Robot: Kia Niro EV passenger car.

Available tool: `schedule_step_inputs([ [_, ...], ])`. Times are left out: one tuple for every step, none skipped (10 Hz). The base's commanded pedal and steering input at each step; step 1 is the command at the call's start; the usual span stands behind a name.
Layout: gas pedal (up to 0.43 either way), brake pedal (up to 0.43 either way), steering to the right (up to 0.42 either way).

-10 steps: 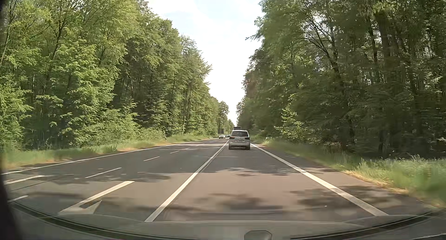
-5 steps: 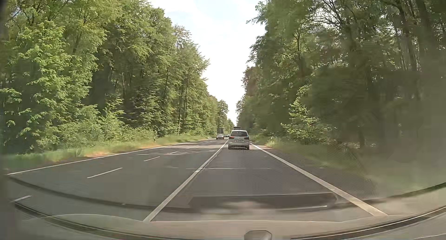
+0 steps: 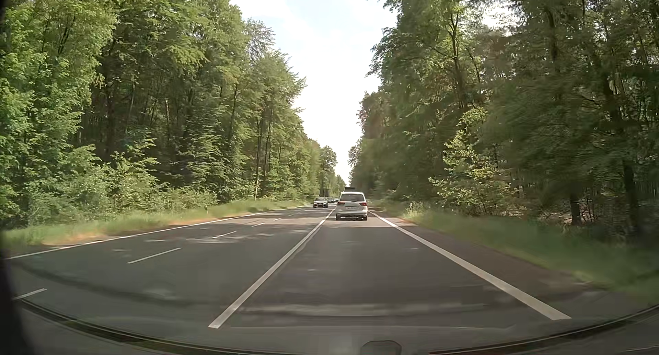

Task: Follow the waypoints while adhering to traffic rules and regulations

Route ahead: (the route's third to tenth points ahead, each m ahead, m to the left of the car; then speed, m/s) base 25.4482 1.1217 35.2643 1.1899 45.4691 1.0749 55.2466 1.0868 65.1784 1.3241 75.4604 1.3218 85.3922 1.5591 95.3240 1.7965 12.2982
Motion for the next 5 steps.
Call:
schedule_step_inputs([
  [0.169,0.030,-0.002],
  [0.169,0.037,-0.001],
  [0.169,0.037,-0.001],
  [0.169,0.037,-0.003],
  [0.169,0.037,-0.004],
])
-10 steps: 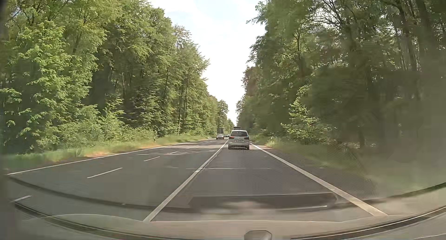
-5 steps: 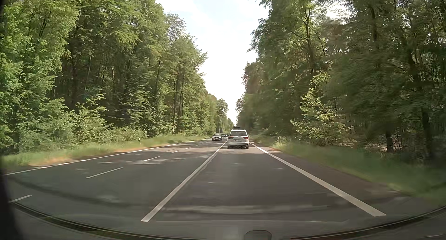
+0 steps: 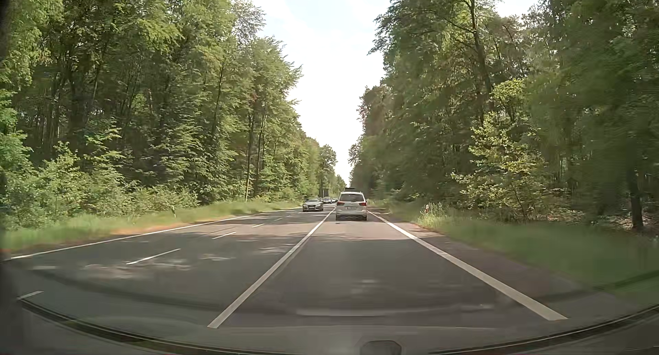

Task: Follow the waypoints while adhering to traffic rules and regulations

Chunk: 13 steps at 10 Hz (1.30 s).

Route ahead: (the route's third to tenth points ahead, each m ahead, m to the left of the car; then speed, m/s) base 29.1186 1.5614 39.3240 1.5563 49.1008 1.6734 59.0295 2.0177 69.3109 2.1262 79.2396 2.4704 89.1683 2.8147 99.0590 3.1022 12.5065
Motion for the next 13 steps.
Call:
schedule_step_inputs([
  [0.169,0.037,-0.004],
  [0.169,0.037,-0.004],
  [0.169,0.037,-0.004],
  [0.169,0.030,-0.004],
  [0.169,0.037,-0.004],
  [0.157,0.037,-0.003],
  [0.150,0.037,-0.003],
  [0.130,0.037,-0.003],
  [0.118,0.037,-0.002],
  [0.098,0.037,-0.003],
  [0.087,0.037,-0.002],
  [0.079,0.037,-0.001],
  [0.079,0.030,-0.001],
])
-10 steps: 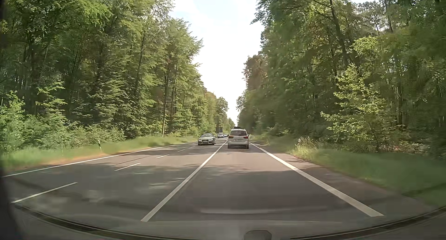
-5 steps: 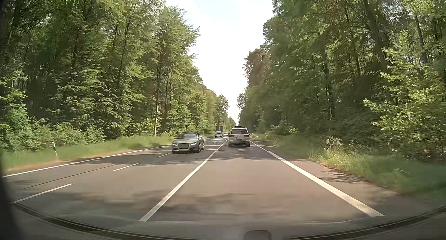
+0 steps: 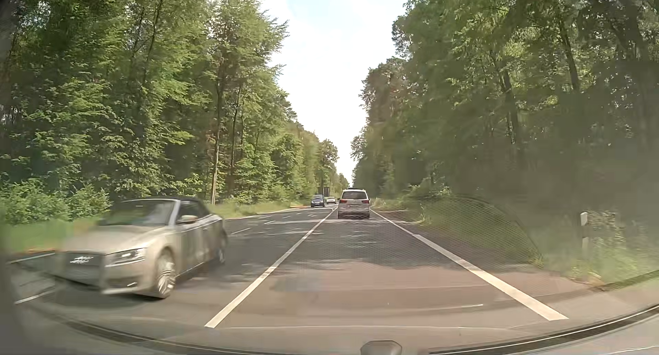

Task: Follow the waypoints while adhering to traffic rules and regulations

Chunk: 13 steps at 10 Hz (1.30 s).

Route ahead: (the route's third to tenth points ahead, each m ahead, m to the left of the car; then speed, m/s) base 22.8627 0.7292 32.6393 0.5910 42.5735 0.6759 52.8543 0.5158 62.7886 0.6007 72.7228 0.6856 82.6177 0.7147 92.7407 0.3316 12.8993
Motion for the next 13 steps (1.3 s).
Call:
schedule_step_inputs([
  [0.079,0.037,-0.001],
  [0.079,0.030,-0.001],
  [0.079,0.030,0.000],
  [0.079,0.037,0.000],
  [0.079,0.037,-0.001],
  [0.079,0.037,-0.002],
  [0.079,0.030,-0.001],
  [0.079,0.037,-0.001],
  [0.079,0.037,0.000],
  [0.079,0.037,0.000],
  [0.079,0.030,0.000],
  [0.079,0.037,0.000],
  [0.079,0.037,0.000],
])
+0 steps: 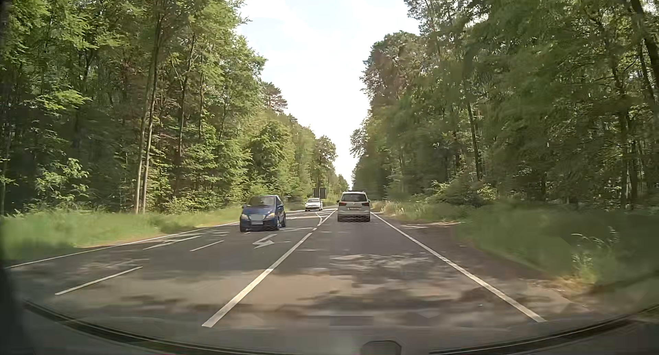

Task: Follow the waypoints while adhering to traffic rules and regulations

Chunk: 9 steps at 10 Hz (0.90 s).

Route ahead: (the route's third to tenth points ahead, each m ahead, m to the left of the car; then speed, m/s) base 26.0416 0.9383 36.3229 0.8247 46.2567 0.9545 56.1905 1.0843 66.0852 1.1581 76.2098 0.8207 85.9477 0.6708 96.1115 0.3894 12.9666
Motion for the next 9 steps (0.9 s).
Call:
schedule_step_inputs([
  [0.079,0.037,-0.001],
  [0.079,0.037,-0.001],
  [0.079,0.037,-0.001],
  [0.079,0.037,-0.001],
  [0.079,0.037,-0.001],
  [0.079,0.030,-0.001],
  [0.079,0.037,-0.001],
  [0.079,0.037,-0.001],
  [0.079,0.037,-0.001],
])
